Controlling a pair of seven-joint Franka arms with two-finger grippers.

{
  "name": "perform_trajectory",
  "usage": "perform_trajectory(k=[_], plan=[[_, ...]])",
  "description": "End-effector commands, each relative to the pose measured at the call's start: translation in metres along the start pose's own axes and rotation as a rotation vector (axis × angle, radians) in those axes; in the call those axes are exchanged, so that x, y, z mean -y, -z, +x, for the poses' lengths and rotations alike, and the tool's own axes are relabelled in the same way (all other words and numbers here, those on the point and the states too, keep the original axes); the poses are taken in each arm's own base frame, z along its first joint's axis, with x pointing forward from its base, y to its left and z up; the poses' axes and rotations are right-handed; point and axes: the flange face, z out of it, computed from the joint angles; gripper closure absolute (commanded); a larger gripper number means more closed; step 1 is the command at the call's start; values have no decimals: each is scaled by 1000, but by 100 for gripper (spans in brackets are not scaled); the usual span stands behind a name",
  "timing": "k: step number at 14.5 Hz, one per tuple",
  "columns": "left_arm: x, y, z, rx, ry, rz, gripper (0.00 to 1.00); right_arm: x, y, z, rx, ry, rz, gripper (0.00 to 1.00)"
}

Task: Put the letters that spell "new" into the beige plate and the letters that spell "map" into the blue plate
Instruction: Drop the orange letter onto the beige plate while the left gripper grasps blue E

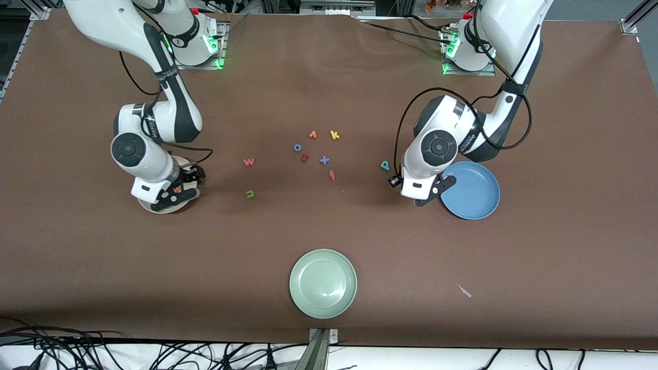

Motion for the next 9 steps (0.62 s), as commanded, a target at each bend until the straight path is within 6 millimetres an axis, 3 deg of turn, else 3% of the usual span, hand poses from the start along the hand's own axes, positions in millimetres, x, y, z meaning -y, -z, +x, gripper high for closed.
perform_trajectory(k=[1,8,9], plan=[[14,6,11,28,-43,17,98,42,18,29,6,-26,34,0],[55,21,54,49,-130,56,98,113,-5,57,16,-86,70,0],[62,22,60,34,-141,80,98,115,-12,60,18,-85,68,0]])
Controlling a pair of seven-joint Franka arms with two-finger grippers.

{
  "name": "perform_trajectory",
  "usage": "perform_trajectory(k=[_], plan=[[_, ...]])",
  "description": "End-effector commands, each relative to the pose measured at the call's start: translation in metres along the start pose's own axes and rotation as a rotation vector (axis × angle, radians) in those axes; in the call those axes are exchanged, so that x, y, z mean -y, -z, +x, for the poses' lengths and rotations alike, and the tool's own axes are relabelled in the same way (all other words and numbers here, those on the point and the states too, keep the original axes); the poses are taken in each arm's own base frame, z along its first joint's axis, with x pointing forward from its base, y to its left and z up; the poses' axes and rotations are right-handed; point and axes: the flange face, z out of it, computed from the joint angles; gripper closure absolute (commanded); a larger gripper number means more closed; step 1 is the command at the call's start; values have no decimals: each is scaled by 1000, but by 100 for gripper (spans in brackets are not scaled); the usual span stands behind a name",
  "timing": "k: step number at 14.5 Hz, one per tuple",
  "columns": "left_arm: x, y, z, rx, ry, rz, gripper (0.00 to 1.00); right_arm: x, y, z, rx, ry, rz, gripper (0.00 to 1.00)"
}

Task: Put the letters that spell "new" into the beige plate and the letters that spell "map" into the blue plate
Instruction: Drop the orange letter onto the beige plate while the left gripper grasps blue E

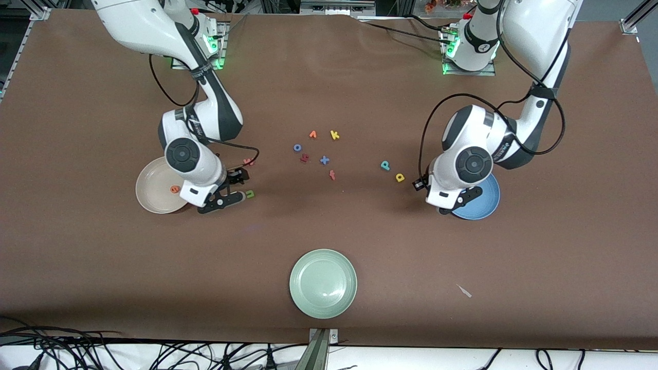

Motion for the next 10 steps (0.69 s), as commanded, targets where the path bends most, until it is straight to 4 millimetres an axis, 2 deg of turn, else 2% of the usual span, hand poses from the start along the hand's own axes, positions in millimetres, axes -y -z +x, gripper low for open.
perform_trajectory(k=[1,4,6,8,10], plan=[[18,12,6,-23,-51,43,98,9,-12,16,-12,-25,17,0],[19,10,7,-22,-69,48,98,22,-20,32,-25,-9,22,0],[31,4,19,-9,-68,51,98,24,-32,34,-25,-9,23,1],[46,0,33,-14,-81,72,98,29,-45,35,-25,-1,24,5],[48,0,34,-16,-80,75,98,31,-47,34,-23,2,24,11]])
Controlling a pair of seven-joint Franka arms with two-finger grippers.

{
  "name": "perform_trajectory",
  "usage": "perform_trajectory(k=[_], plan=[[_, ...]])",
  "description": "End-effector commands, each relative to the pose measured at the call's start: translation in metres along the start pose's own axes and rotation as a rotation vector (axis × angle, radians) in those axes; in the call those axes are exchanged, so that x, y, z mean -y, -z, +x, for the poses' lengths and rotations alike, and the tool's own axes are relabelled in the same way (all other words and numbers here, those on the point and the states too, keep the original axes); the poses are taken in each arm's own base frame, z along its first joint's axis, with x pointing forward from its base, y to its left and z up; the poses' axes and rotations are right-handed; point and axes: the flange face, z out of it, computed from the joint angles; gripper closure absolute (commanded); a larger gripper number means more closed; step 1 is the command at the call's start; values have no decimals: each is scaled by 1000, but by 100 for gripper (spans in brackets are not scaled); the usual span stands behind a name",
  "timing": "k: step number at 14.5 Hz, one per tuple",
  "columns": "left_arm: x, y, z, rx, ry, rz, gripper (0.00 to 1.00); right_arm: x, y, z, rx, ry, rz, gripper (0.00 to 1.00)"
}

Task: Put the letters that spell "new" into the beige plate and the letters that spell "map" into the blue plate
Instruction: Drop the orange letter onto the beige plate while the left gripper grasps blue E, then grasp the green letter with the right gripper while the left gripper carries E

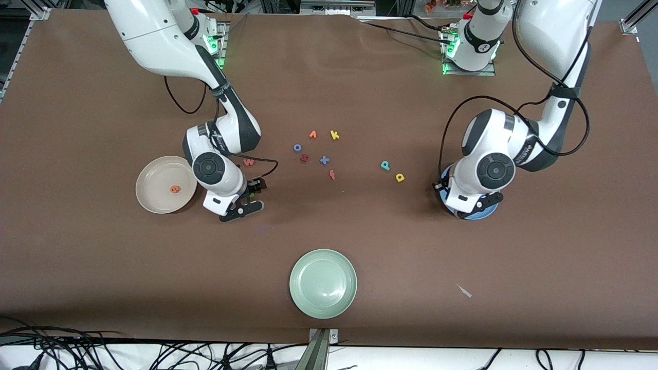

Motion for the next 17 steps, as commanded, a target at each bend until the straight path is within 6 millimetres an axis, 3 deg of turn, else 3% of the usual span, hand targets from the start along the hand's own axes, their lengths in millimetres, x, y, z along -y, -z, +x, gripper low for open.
perform_trajectory(k=[1,17], plan=[[7,0,1,-6,-29,21,98,6,-2,7,-7,-8,12,13],[7,-5,1,5,-26,30,96,8,-3,6,-4,-10,15,76]])
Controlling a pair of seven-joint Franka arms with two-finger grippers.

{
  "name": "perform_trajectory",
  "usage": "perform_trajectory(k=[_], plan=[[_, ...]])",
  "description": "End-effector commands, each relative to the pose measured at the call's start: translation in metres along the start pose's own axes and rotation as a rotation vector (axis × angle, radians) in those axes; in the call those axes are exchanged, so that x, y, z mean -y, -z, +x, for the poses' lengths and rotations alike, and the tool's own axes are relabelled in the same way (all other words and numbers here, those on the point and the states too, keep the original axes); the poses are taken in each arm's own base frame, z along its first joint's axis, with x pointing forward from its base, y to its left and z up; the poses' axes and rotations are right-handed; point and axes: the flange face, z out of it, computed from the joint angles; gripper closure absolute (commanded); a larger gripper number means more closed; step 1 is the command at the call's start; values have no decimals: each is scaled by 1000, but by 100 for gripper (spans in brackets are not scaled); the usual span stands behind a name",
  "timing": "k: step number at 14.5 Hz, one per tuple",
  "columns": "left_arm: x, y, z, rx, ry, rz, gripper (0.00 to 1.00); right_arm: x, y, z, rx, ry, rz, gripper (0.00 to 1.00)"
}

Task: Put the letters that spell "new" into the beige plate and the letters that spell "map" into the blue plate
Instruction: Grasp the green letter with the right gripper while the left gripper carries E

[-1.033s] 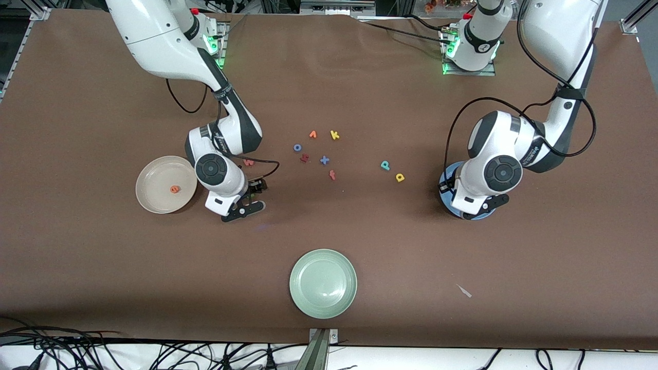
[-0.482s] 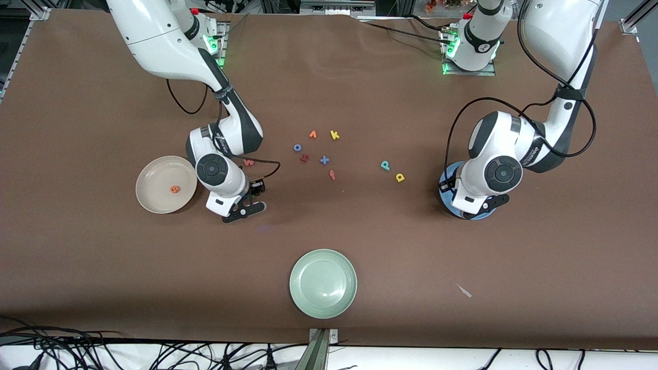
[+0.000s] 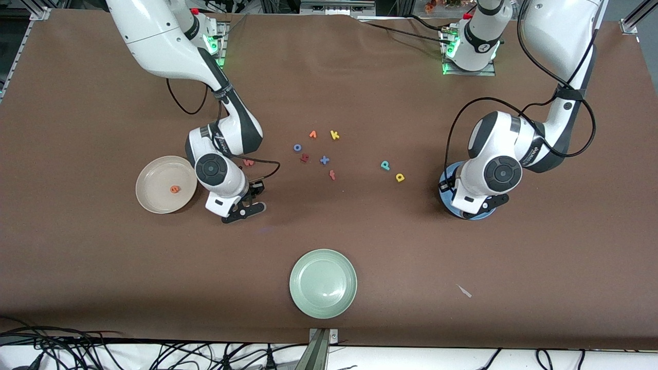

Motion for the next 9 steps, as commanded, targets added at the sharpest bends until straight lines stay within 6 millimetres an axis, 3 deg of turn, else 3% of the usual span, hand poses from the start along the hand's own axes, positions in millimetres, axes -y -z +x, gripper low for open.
perform_trajectory(k=[1,5,9], plan=[[2,0,-1,-5,-20,21,96,5,-7,0,12,-12,15,78],[1,-14,1,16,-18,35,96,5,2,2,6,2,16,91],[14,-38,10,50,1,48,97,-15,39,-7,63,27,17,94]])
